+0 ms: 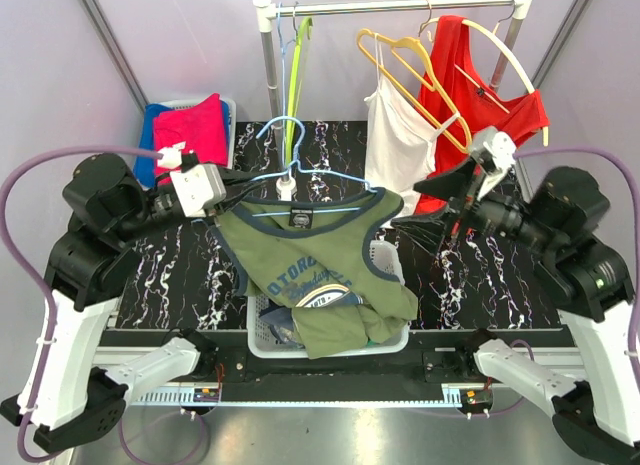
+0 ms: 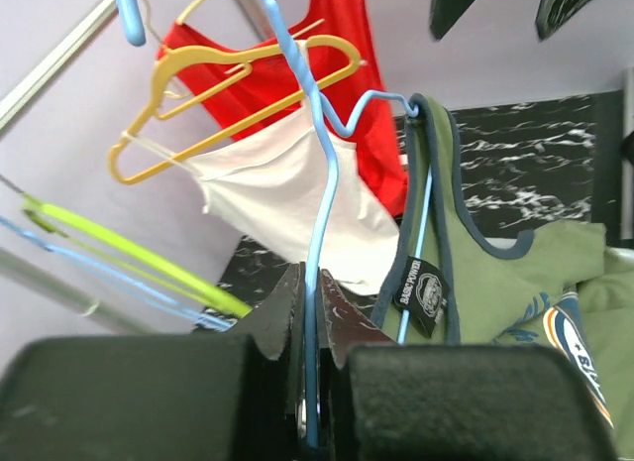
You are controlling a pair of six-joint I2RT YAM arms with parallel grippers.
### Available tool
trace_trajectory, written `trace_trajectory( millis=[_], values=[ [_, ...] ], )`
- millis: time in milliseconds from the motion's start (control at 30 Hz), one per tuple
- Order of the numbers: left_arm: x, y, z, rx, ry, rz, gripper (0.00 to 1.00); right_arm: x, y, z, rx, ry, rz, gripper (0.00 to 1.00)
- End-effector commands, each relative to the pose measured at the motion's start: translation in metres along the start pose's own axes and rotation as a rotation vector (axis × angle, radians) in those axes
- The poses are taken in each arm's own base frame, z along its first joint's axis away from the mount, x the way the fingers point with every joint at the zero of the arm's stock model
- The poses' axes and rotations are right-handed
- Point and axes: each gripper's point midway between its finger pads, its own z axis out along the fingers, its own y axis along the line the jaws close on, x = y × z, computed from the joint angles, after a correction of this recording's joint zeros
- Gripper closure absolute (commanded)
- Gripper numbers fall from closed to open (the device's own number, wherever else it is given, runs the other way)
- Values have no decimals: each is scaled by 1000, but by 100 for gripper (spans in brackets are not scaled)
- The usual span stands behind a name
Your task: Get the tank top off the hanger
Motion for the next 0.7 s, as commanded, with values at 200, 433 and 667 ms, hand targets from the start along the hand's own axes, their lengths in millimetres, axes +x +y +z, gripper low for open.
trace_trajectory(
  millis=[200,433,667],
  values=[
    [-15,7,-9,-47,-41,93,97,25,-4,-24,118,-144,88,12],
    [-27,3,-11,-28,-72,65,97,63,-12,2,61,-175,213,16],
    [-31,-2,-14,-15,-85,46,96,81,-21,23,22,-181,275,21]
  ],
)
